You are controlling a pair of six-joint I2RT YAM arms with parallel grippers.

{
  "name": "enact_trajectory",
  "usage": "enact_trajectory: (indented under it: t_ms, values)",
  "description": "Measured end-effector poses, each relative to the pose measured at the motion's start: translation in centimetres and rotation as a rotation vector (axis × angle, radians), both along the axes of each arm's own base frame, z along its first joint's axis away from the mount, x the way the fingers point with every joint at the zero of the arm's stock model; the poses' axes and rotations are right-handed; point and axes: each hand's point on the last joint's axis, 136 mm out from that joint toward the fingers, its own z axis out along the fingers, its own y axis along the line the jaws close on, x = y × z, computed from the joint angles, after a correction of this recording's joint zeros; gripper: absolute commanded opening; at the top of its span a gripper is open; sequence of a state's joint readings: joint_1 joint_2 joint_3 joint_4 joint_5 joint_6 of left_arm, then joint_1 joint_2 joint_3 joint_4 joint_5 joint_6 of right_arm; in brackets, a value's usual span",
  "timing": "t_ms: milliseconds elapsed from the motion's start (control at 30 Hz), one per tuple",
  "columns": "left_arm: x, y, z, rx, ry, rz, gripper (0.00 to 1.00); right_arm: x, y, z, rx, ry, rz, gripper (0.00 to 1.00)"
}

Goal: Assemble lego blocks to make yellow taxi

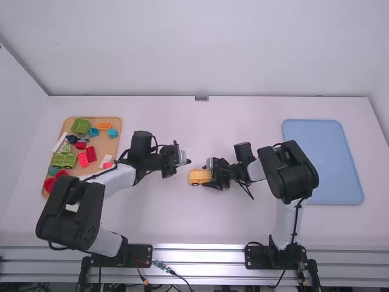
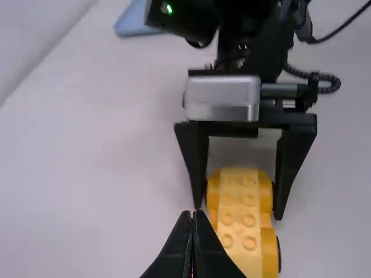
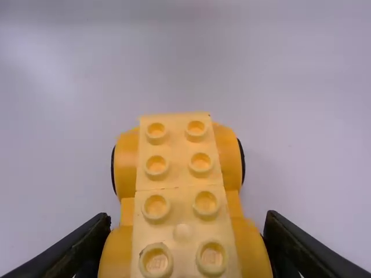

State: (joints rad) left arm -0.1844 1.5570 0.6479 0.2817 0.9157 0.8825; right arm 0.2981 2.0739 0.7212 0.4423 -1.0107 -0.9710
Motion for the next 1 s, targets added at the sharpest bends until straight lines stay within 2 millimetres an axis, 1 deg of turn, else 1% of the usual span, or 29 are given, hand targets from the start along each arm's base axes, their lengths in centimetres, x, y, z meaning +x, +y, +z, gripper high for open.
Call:
enact_trajectory:
  t_ms: [67, 133, 233, 333, 633, 700, 733, 800, 867, 933, 967, 1000]
  values:
    - [0.13, 0.30, 1.13, -0.005, -0.031, 0.009, 0.02, 0.33, -0.09, 0.11, 0.001, -0.005, -0.005, 0.69]
    - [0.09, 0.37, 1.39, -0.006, -0.035, 0.011, 0.02, 0.44, -0.15, 0.14, 0.002, -0.007, -0.008, 0.69]
    - [-0.16, 0.42, 1.12, -0.002, -0.014, 0.012, 0.02, 0.40, -0.14, 0.13, 0.002, -0.006, -0.007, 0.69]
    - [-0.09, 0.53, 1.01, 0.003, -0.011, 0.018, 0.02, 0.25, -0.03, 0.12, 0.002, -0.002, -0.002, 0.61]
    - [0.13, 0.71, 0.81, 0.017, -0.012, 0.033, 0.02, -0.01, 0.02, 0.17, 0.007, 0.013, 0.006, 0.60]
    - [0.14, 0.74, 0.76, 0.019, -0.011, 0.035, 0.02, -0.08, 0.03, 0.18, 0.008, 0.017, 0.007, 0.66]
    - [0.14, 0.74, 0.75, 0.019, -0.010, 0.035, 0.01, -0.07, 0.02, 0.17, 0.008, 0.016, 0.007, 0.68]
    - [0.21, 0.81, 0.68, 0.023, -0.010, 0.040, 0.02, -0.08, -0.02, 0.08, 0.002, 0.020, 0.004, 0.75]
    - [0.17, 0.83, 0.61, 0.025, -0.007, 0.041, 0.04, -0.08, -0.06, 0.01, -0.002, 0.023, 0.001, 0.76]
    - [0.10, 0.85, 0.51, 0.027, -0.001, 0.042, 0.09, -0.07, -0.07, -0.02, -0.003, 0.024, 0.000, 0.78]
    - [0.13, 0.88, 0.48, 0.029, 0.000, 0.044, 0.18, -0.06, -0.08, -0.03, -0.004, 0.024, -0.001, 0.80]
    - [0.15, 0.89, 0.46, 0.031, 0.000, 0.045, 0.19, -0.06, -0.08, -0.03, -0.004, 0.024, -0.001, 0.83]
